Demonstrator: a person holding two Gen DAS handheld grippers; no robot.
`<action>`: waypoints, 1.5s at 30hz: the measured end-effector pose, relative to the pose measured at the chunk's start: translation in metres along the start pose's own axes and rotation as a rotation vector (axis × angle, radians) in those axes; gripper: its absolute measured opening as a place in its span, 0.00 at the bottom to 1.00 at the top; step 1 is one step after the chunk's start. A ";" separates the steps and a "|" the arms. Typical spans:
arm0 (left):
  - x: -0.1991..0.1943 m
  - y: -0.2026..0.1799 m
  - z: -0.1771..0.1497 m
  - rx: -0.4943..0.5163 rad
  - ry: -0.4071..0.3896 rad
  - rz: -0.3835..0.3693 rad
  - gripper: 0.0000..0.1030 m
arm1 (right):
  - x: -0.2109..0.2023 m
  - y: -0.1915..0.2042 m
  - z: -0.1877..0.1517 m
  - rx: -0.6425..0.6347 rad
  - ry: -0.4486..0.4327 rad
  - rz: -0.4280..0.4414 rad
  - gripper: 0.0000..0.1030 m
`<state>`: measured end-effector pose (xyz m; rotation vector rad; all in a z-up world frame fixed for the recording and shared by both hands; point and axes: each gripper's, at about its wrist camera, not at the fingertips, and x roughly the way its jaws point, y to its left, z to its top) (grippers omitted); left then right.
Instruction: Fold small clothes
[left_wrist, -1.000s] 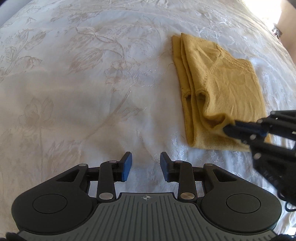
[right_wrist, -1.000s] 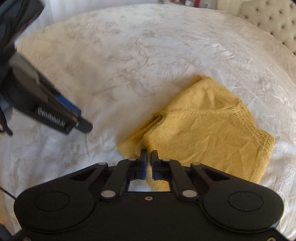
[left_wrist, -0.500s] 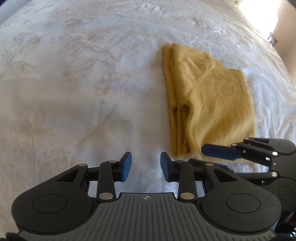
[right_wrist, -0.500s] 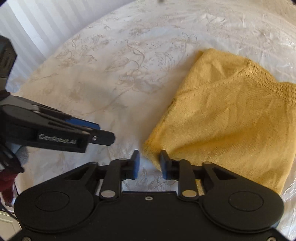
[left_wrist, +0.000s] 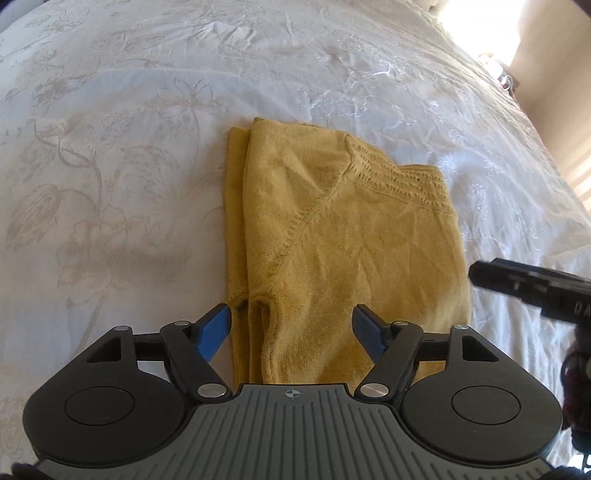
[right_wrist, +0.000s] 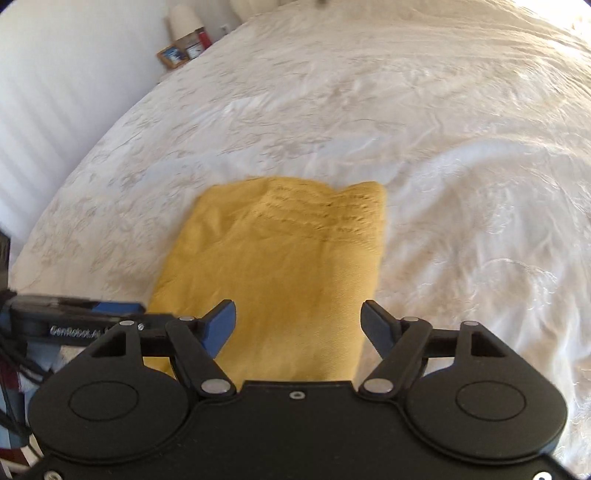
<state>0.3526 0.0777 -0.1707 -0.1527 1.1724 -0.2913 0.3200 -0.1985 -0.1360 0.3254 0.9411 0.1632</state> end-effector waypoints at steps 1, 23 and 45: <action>0.002 0.003 -0.002 -0.010 0.009 0.007 0.69 | 0.005 -0.007 0.004 0.025 0.004 0.003 0.77; 0.032 0.027 -0.010 -0.204 0.067 -0.290 0.17 | 0.079 -0.060 0.032 0.282 0.140 0.277 0.40; -0.016 -0.088 -0.119 -0.249 0.192 -0.504 0.15 | -0.088 -0.092 -0.044 0.193 0.152 0.130 0.34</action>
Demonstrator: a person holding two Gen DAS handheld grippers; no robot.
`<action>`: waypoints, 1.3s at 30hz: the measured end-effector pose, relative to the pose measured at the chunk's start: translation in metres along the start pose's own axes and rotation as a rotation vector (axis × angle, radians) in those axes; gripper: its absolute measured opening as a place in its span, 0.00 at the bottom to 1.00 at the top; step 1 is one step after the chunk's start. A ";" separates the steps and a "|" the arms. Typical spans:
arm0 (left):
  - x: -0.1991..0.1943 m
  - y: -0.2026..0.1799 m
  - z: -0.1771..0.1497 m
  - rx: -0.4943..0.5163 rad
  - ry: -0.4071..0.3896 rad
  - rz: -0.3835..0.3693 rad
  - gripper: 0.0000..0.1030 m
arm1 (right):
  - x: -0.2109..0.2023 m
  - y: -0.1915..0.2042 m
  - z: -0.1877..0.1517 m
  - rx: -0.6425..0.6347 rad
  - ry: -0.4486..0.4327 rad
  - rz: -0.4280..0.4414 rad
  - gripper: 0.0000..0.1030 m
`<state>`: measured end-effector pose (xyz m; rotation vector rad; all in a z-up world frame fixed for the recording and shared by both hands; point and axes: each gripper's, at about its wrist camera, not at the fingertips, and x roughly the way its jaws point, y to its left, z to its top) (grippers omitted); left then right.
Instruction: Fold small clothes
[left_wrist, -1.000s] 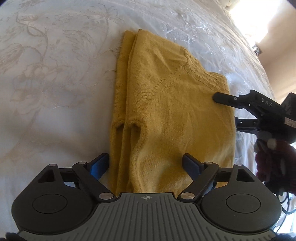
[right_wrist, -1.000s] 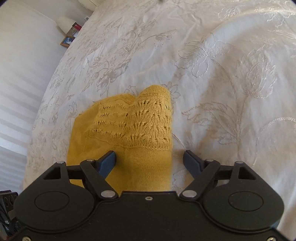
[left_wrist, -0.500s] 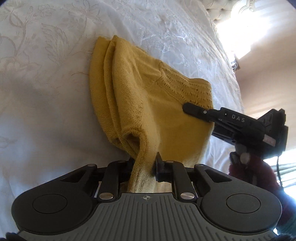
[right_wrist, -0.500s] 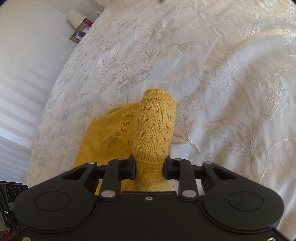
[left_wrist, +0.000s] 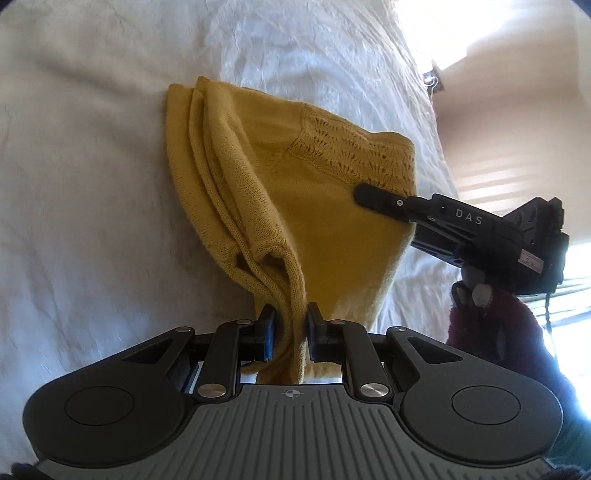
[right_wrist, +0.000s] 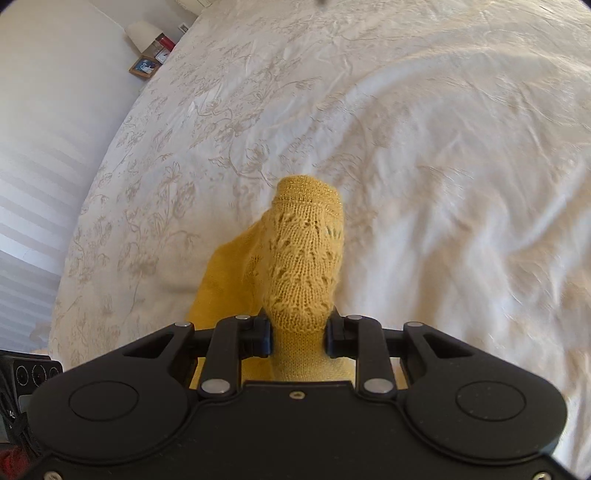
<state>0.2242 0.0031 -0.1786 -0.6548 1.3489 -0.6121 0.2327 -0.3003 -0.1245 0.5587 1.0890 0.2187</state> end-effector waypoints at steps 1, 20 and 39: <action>0.004 -0.003 -0.008 -0.004 0.007 0.001 0.15 | -0.007 -0.007 -0.005 0.005 0.002 -0.001 0.34; -0.007 -0.059 -0.071 0.184 -0.206 0.519 0.32 | -0.073 -0.085 -0.070 -0.103 -0.110 -0.188 0.82; 0.092 -0.080 0.022 0.436 -0.208 0.703 0.51 | -0.064 -0.069 -0.072 -0.155 -0.108 -0.191 0.91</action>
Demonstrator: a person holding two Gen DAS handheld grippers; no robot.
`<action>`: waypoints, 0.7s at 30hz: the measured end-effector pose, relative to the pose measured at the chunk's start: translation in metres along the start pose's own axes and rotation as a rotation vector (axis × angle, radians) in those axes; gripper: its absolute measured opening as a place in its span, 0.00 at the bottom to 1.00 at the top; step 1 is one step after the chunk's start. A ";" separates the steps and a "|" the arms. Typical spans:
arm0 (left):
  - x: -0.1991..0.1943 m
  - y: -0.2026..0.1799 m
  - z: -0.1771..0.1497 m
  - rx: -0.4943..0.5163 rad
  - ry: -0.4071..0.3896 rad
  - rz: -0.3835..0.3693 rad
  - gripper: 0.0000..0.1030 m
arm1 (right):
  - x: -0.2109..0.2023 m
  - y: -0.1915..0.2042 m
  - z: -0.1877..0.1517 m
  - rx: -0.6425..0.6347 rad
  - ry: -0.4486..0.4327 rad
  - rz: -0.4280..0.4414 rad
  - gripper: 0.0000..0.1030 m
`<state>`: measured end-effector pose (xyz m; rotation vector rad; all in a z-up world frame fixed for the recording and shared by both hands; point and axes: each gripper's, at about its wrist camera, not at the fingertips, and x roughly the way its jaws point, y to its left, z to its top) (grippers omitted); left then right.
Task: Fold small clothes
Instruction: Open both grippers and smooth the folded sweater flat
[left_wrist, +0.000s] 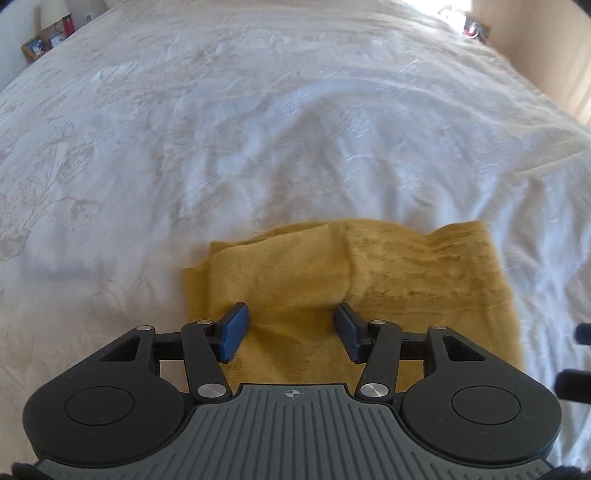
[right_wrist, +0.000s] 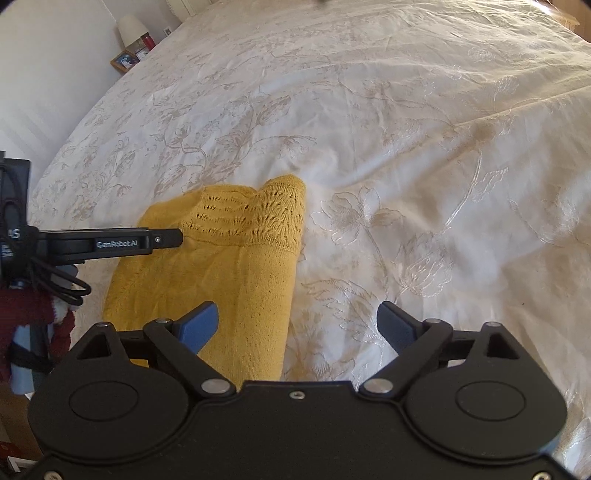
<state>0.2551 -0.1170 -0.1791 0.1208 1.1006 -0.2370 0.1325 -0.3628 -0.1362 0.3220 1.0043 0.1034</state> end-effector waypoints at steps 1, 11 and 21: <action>0.004 0.008 -0.003 -0.018 0.013 0.007 0.51 | 0.001 0.001 0.003 -0.010 -0.003 -0.001 0.91; 0.002 0.045 -0.021 -0.177 0.027 -0.042 0.65 | 0.058 0.008 0.047 -0.082 0.019 -0.029 0.92; 0.014 0.051 -0.016 -0.178 0.043 -0.058 0.77 | 0.117 -0.019 0.069 -0.059 0.111 -0.110 0.99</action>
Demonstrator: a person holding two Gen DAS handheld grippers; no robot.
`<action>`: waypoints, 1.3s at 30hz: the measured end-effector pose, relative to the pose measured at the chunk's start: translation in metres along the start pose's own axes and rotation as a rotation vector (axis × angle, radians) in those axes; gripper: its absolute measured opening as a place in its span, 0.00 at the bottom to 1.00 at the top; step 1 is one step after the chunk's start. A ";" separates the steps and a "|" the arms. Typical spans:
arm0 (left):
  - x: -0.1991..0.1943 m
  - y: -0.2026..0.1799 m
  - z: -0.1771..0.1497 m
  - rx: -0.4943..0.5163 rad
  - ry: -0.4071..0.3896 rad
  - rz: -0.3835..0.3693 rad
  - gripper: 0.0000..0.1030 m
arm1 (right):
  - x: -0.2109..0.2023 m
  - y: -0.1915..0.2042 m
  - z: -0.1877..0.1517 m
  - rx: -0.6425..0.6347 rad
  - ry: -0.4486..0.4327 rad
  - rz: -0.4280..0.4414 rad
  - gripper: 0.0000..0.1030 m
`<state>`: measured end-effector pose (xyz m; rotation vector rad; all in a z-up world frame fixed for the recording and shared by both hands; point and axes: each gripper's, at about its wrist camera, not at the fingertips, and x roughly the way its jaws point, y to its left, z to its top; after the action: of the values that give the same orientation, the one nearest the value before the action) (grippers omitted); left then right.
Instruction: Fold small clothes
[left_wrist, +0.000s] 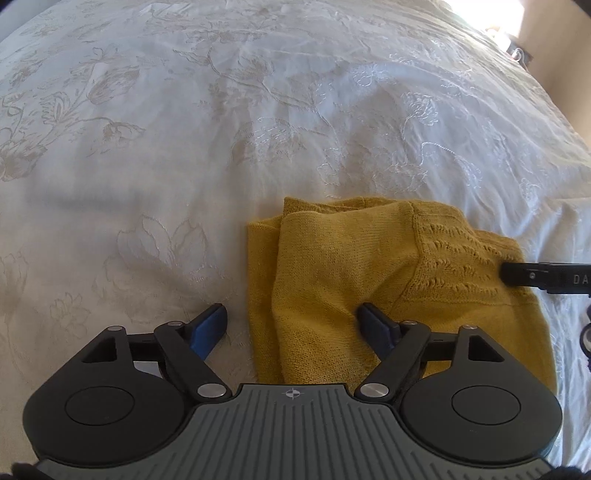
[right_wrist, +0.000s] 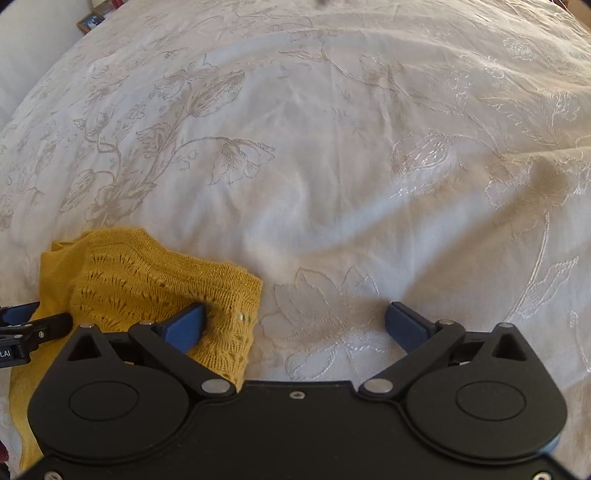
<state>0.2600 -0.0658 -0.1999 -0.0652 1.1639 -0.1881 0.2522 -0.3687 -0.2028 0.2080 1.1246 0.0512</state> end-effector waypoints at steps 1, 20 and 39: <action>-0.001 0.001 0.001 -0.004 0.004 -0.003 0.77 | -0.001 -0.001 -0.001 0.001 -0.001 0.005 0.99; -0.023 0.001 0.025 0.072 -0.043 0.092 0.74 | -0.062 -0.018 -0.056 0.094 -0.065 -0.032 0.99; -0.154 -0.046 -0.076 0.030 -0.167 0.047 0.76 | -0.160 0.046 -0.109 -0.076 -0.229 0.075 0.99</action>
<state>0.1262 -0.0794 -0.0833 -0.0260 0.9949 -0.1555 0.0877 -0.3319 -0.0969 0.1833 0.8848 0.1328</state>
